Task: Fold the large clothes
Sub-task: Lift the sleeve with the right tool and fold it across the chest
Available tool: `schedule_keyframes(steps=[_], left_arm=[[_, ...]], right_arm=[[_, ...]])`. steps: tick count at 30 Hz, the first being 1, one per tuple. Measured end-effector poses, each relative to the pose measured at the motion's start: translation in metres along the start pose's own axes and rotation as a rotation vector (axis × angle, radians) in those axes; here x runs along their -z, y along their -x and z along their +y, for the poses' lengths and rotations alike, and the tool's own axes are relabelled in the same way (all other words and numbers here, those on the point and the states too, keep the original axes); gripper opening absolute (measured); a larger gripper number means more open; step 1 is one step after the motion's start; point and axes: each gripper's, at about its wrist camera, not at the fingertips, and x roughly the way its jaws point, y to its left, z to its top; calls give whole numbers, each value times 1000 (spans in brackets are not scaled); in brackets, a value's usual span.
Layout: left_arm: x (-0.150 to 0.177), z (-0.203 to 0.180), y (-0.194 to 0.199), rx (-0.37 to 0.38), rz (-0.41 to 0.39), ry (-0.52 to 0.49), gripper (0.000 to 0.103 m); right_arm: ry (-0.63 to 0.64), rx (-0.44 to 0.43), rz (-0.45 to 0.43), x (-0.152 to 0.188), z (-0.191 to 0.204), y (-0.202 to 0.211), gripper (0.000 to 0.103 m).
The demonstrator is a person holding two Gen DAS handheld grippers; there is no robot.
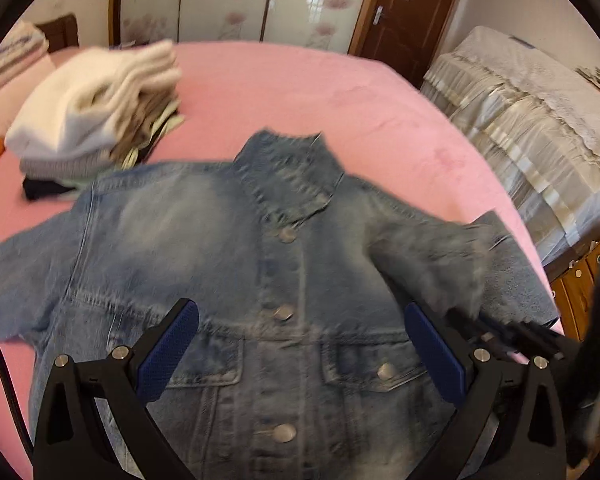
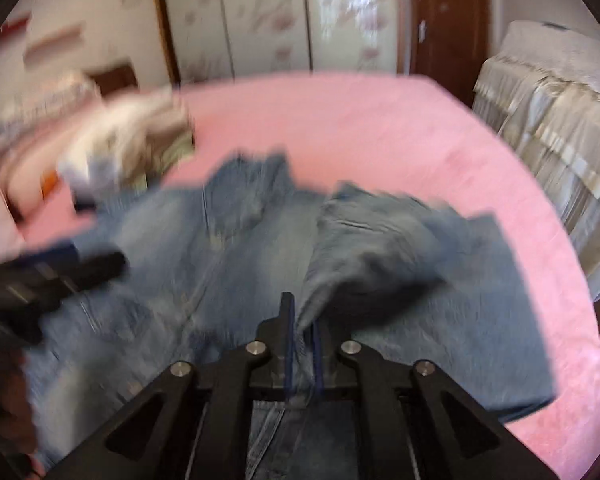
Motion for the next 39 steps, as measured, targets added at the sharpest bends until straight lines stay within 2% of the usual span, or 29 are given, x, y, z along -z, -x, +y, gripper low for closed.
schedule_keyframes(steps=[2, 5, 6, 7, 9, 11, 14, 18, 21, 28, 31, 35, 36, 37, 38, 39], left_arm=[[10, 11, -11, 3, 30, 1, 102], [22, 16, -26, 41, 71, -4, 102], [26, 14, -30, 59, 83, -4, 102], [29, 12, -34, 93, 94, -2, 102], [32, 4, -39, 156, 110, -2, 102], [32, -6, -46, 235, 127, 2, 102], [36, -19, -58, 358, 152, 29, 102], [35, -37, -71, 445, 175, 74, 102], [29, -52, -79, 430, 186, 67, 102], [16, -97, -81, 365, 211, -34, 102], [13, -107, -88, 310, 220, -62, 102], [11, -105, -108, 259, 256, -45, 101], [10, -106, -112, 252, 264, -42, 90], [8, -107, -114, 242, 271, -44, 70], [8, -107, -115, 231, 275, -48, 59], [6, -106, -116, 222, 277, -49, 33]], right_arm=[[27, 43, 69, 16, 7, -18, 11], [15, 25, 81, 41, 1, -8, 11], [6, 22, 78, 47, -1, -1, 15], [-4, 19, 70, 53, -5, 8, 18], [-12, 17, 44, 65, -5, 26, 34], [-22, 35, 2, 83, -10, 50, 41], [-45, 58, -25, 99, -13, 68, 42], [-121, 49, -25, 119, -23, 78, 42], [-188, 29, -15, 124, -31, 75, 42], [-298, 7, 2, 123, -50, 62, 42], [-315, 14, 10, 123, -53, 61, 42], [-320, 25, 12, 128, -56, 62, 42], [-318, 32, 14, 129, -57, 62, 42], [-318, 41, 19, 130, -58, 61, 42], [-320, 48, 25, 132, -60, 59, 42], [-322, 51, 29, 133, -62, 58, 42]])
